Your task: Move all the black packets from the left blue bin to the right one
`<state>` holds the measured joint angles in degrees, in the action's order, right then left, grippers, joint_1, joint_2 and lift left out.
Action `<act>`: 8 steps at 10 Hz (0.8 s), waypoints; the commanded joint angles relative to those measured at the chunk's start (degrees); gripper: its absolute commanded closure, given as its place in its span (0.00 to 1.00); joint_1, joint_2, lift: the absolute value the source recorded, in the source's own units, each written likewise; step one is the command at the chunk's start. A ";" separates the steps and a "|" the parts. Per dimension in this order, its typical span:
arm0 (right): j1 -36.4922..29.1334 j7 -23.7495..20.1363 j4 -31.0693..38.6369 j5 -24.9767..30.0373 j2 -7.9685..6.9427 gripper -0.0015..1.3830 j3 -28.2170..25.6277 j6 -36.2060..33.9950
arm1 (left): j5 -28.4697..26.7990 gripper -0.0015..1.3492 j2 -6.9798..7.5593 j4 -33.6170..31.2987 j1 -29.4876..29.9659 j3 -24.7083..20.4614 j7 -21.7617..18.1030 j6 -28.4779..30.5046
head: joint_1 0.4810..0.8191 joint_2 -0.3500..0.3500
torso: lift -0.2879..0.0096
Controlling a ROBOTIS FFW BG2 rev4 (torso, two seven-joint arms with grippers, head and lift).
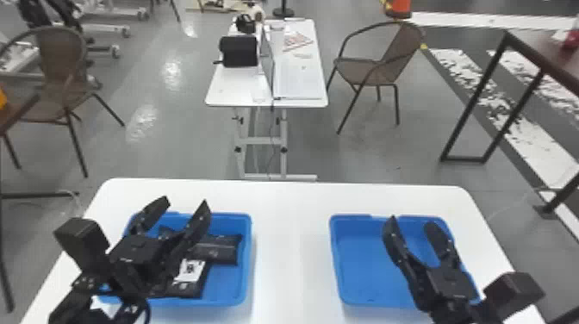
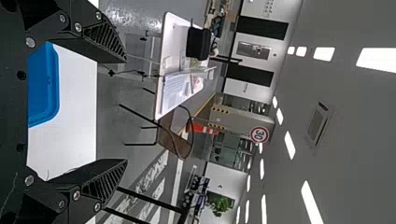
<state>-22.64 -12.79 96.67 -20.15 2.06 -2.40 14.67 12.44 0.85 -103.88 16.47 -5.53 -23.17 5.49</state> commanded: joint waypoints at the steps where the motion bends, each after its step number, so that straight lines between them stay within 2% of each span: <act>1: -0.47 0.05 0.10 -0.59 -0.39 0.23 0.29 0.35 | -0.92 0.22 0.38 -0.09 -0.65 0.69 0.40 -0.31 | 0.63 0.43 | 0.97; 2: -0.03 -0.48 -0.07 -0.33 0.31 0.23 0.38 0.18 | -1.72 0.22 -1.00 -0.44 -0.04 -0.45 0.40 -1.80 | 0.63 0.43 | 0.97; 3: 0.14 -0.39 -0.51 -1.12 0.93 0.23 1.26 0.09 | -1.54 0.22 -1.00 -0.44 0.66 -1.50 0.31 -1.63 | 0.63 0.43 | 0.97; 5: 0.06 -0.39 -0.51 -1.03 0.93 0.23 1.61 0.09 | -1.45 0.22 -1.00 -0.44 0.84 -1.15 0.31 -1.98 | 0.63 0.47 | 0.97; 6: 0.23 -0.48 -0.69 -1.03 0.84 0.23 1.78 0.09 | -1.98 0.22 -1.00 -0.44 0.93 -1.33 0.31 -0.31 | 0.63 0.47 | 0.97; 8: 0.06 -0.48 -0.69 -1.38 0.93 0.23 1.78 0.00 | -6.02 0.22 -1.00 -0.71 1.37 -4.14 0.49 6.81 | 0.63 0.48 | 0.97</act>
<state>-22.46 -13.27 95.98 -21.45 2.98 -0.61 14.69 7.80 0.00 -104.42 17.80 -8.71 -22.67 9.92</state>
